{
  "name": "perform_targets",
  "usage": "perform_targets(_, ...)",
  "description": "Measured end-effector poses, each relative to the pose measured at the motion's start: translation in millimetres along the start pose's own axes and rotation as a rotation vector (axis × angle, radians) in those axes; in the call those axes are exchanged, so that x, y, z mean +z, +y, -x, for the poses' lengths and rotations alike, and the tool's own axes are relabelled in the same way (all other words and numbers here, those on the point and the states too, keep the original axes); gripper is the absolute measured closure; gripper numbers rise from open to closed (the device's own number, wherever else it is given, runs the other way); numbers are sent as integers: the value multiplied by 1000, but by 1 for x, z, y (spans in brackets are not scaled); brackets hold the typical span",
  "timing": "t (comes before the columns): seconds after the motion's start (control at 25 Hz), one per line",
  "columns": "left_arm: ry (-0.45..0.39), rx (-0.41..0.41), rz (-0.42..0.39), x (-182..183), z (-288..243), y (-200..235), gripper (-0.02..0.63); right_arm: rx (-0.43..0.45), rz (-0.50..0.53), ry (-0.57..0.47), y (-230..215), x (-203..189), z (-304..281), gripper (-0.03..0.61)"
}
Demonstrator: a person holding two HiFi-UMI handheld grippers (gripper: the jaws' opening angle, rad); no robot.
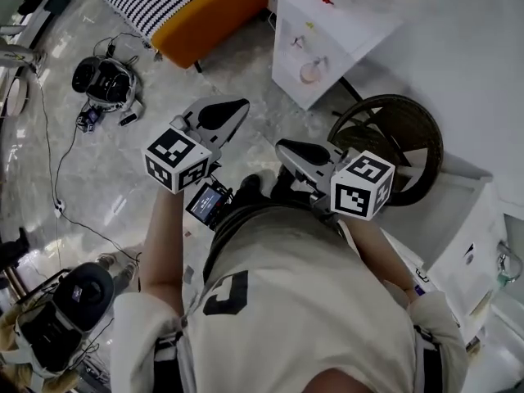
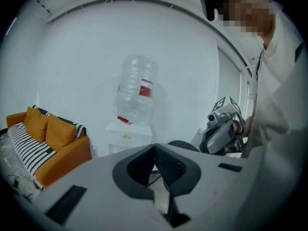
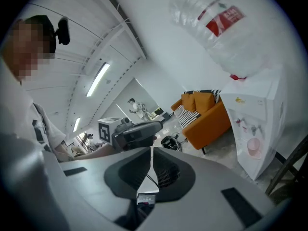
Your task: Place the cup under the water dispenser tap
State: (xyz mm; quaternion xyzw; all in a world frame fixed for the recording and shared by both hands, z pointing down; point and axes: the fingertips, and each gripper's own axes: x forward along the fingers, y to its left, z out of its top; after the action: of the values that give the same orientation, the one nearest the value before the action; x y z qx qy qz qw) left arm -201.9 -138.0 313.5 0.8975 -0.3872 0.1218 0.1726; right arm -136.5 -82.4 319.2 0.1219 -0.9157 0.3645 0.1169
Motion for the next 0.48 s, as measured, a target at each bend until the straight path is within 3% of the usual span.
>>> perform_targets(0.28,59,-69,-11,-41,62,0,555,-15,54,13,69,-22,-39,541)
perform_targets(0.48,101,-119,-24,-64,70,-6,555,-52,50,-32,81,-25,-40,541)
